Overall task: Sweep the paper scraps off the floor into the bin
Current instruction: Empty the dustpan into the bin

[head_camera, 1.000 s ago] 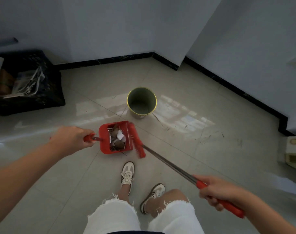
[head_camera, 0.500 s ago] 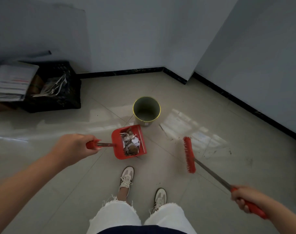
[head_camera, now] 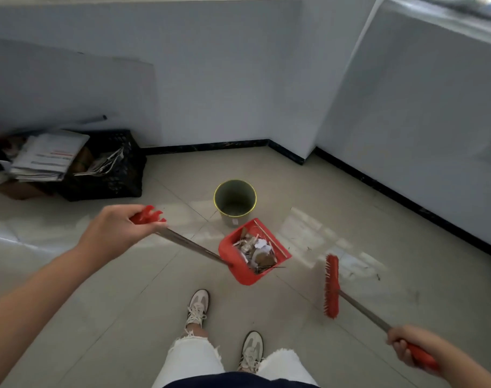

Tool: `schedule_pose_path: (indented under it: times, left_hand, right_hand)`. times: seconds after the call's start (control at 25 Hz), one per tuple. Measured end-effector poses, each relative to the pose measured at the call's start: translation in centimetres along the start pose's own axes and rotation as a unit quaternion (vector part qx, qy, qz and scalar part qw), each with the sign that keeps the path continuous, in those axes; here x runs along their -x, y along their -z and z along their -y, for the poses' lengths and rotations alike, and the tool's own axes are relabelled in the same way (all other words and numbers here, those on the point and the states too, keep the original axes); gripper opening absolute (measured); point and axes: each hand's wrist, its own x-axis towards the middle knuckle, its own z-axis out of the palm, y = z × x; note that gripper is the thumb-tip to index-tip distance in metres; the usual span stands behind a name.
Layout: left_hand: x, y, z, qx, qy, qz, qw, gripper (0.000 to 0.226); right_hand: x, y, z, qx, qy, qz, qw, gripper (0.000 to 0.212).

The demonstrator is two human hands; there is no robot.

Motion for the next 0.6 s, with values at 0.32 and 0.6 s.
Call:
schedule_pose_path:
  times: [0.32, 0.6]
  left_hand:
    - [4.1, 0.6, 1.3, 0.152, 0.244, -0.136, 0.948, 0.040]
    - [3.3, -2.4, 1.8, 0.347, 0.344, -0.159, 0.858, 0.036]
  right_hand:
    - [-0.9, -1.6, 1.6, 0.037, 0.027, 0.003, 0.999, 0.024]
    - [-0.1, -3.3, 3.8, 0.101, 0.051, 0.004, 0.994, 0.023]
